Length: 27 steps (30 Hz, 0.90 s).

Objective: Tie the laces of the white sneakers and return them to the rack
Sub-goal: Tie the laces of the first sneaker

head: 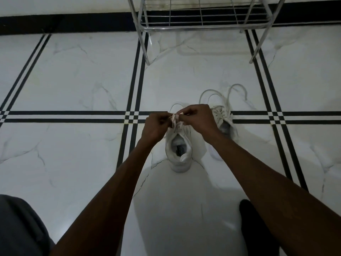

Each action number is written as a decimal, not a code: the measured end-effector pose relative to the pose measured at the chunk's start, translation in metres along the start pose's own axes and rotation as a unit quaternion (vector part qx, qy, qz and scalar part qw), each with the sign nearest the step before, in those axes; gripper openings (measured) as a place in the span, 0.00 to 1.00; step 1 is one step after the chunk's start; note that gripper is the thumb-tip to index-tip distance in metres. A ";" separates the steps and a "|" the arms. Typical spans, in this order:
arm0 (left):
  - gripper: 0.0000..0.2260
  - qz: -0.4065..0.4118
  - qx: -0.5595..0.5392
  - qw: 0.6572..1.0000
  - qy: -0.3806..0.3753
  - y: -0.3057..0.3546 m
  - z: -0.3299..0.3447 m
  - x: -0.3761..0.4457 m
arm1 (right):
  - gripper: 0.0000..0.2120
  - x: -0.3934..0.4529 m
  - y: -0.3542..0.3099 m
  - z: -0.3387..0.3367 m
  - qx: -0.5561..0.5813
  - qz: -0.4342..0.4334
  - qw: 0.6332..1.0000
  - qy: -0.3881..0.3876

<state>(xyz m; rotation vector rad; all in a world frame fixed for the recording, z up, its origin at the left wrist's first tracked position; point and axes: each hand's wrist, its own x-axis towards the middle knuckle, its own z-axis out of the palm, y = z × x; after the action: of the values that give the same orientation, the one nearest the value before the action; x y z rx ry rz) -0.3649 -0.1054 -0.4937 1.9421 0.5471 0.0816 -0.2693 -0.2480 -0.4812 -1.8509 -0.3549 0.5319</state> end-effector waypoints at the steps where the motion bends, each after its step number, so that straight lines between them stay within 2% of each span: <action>1: 0.09 -0.004 0.007 1.000 0.021 -0.002 -0.001 0.000 | 0.09 0.000 -0.001 -0.004 0.014 0.031 0.999 -0.002; 4: 0.08 -0.001 0.042 0.996 0.075 -0.006 -0.010 -0.005 | 0.10 0.006 0.011 -0.020 -0.019 0.147 0.989 0.025; 6: 0.08 -0.011 0.132 0.986 0.097 -0.012 -0.020 -0.015 | 0.10 0.006 0.017 -0.028 -0.172 0.152 0.970 0.074; 8: 0.09 -0.057 0.149 0.981 0.111 -0.017 -0.028 -0.026 | 0.10 -0.003 0.015 -0.029 -0.275 0.125 0.947 0.107; 11: 0.11 -0.099 0.066 0.985 0.122 -0.024 -0.027 -0.037 | 0.05 -0.021 0.005 -0.021 -0.384 0.052 0.916 0.102; 16: 0.09 -0.116 0.043 0.980 0.155 -0.024 -0.025 -0.040 | 0.08 -0.030 0.009 -0.021 -0.461 -0.033 0.880 0.104; 18: 0.09 -0.127 0.022 0.978 0.167 -0.027 -0.024 -0.041 | 0.14 -0.033 0.015 -0.020 -0.520 -0.133 0.834 0.126; 20: 0.09 -0.145 -0.010 0.975 0.168 -0.033 -0.022 -0.043 | 0.20 -0.038 0.009 -0.019 -0.553 -0.142 0.812 0.119; 22: 0.09 -0.161 -0.036 0.971 0.173 -0.038 -0.017 -0.045 | 0.16 -0.037 0.011 -0.016 -0.555 -0.128 0.818 0.081; 25: 0.09 -0.131 -0.010 0.974 0.184 -0.042 -0.011 -0.045 | 0.03 -0.029 0.023 -0.015 -0.470 -0.110 0.872 0.075; 27: 0.08 -0.104 0.031 0.982 0.155 -0.043 -0.011 -0.043 | 0.09 -0.016 0.033 -0.018 -0.400 -0.127 0.906 0.048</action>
<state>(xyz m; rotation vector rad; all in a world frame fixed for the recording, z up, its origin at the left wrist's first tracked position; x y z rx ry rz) -0.4213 -0.0994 -0.5189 1.9320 0.9678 0.2394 -0.2745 -0.2810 -0.5041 -2.5501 -0.8249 0.0967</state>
